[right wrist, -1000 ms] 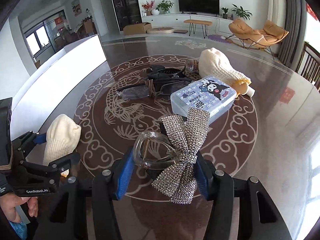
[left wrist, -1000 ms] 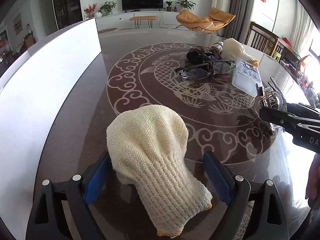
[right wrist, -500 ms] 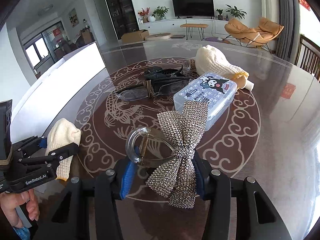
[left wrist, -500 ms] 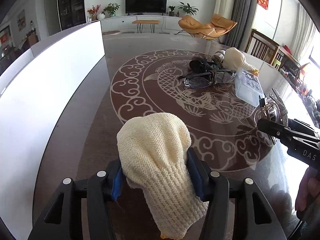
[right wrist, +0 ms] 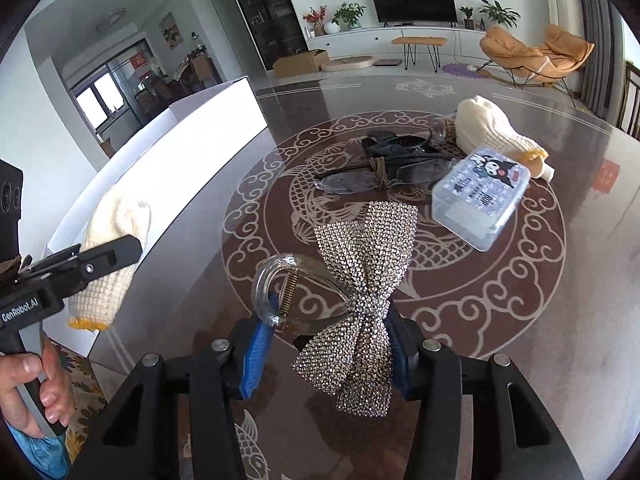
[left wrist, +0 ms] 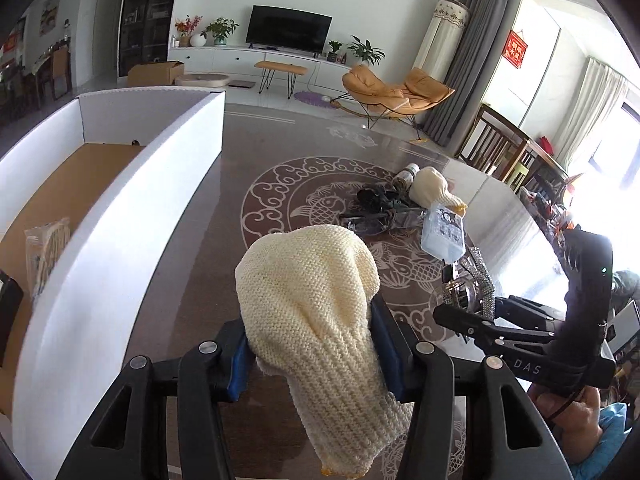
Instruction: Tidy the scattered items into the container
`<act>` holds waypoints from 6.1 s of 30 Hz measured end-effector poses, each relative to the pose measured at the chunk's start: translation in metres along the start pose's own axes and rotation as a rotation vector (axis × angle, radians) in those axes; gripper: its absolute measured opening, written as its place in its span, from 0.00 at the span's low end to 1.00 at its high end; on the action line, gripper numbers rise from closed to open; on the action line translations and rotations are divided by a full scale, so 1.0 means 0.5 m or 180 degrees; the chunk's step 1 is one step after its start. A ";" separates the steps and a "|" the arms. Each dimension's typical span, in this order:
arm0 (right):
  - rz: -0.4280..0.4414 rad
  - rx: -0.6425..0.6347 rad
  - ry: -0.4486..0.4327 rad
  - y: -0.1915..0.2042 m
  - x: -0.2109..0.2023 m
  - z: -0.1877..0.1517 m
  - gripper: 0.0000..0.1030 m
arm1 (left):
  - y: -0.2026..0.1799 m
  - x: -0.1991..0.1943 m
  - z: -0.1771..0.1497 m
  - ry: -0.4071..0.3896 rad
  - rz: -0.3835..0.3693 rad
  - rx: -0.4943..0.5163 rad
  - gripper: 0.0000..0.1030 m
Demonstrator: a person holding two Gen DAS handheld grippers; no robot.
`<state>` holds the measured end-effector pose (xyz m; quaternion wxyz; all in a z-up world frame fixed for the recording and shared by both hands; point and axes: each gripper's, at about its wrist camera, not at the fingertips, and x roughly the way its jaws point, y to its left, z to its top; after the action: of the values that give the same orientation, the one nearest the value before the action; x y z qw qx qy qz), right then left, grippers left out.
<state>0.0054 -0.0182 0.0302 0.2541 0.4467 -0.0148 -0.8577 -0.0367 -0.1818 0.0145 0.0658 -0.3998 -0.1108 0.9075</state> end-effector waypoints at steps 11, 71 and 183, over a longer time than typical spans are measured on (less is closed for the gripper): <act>0.0740 -0.0591 -0.0120 0.332 0.084 0.279 0.49 | 0.308 -0.113 0.214 -0.0138 0.0736 -0.0204 0.50; -0.1422 0.0489 -0.0105 -0.239 -0.086 -0.128 0.71 | -0.262 0.314 -0.041 0.0412 0.0544 0.0663 1.00; -0.1396 0.0491 -0.0101 -0.230 -0.083 -0.129 0.75 | -0.196 0.236 -0.067 0.0204 0.0502 0.0370 1.00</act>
<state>0.0262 0.1137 -0.0061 0.0264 0.4437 0.0132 -0.8957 -0.0882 -0.0576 -0.0666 0.0208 -0.4317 -0.0240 0.9015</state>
